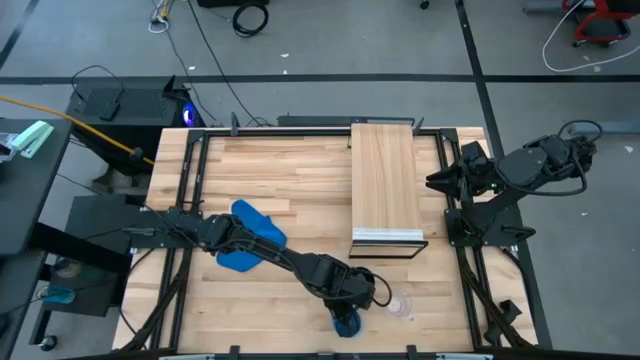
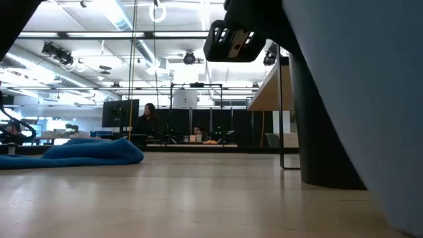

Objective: Stack small to large cups/mugs on shelf
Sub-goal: Move the cups to the bottom of the shelf

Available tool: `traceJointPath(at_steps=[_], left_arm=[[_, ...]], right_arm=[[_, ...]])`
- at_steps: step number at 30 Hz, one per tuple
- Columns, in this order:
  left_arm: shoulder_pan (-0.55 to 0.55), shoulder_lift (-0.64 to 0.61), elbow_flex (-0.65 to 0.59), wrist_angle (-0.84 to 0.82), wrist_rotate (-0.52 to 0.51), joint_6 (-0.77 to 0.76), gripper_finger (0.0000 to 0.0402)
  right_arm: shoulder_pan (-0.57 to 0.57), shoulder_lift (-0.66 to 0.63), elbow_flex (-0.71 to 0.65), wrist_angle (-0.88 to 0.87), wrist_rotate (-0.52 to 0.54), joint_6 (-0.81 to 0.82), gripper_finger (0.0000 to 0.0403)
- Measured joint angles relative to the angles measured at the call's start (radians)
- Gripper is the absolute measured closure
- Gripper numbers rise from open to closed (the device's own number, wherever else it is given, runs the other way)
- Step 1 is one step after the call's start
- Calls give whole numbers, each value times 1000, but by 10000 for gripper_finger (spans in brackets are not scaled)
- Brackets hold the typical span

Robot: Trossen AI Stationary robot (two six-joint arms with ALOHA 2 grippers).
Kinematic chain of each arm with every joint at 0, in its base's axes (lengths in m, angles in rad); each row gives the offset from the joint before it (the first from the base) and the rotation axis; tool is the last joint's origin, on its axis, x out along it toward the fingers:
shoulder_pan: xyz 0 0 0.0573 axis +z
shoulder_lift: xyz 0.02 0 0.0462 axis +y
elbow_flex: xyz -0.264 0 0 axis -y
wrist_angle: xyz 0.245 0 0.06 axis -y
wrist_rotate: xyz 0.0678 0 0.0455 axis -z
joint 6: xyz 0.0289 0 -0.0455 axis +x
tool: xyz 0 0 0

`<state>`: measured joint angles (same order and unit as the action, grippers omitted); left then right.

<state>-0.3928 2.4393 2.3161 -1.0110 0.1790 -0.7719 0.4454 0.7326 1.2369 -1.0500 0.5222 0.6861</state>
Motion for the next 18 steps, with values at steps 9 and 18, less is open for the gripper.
traceJointPath(at_steps=[9,18], left_arm=[[1,0,0,23,9,3,299],[2,0,0,64,11,26,248]], right_arm=[[0,0,0,0,0,4,307],[0,0,0,0,0,20,307]])
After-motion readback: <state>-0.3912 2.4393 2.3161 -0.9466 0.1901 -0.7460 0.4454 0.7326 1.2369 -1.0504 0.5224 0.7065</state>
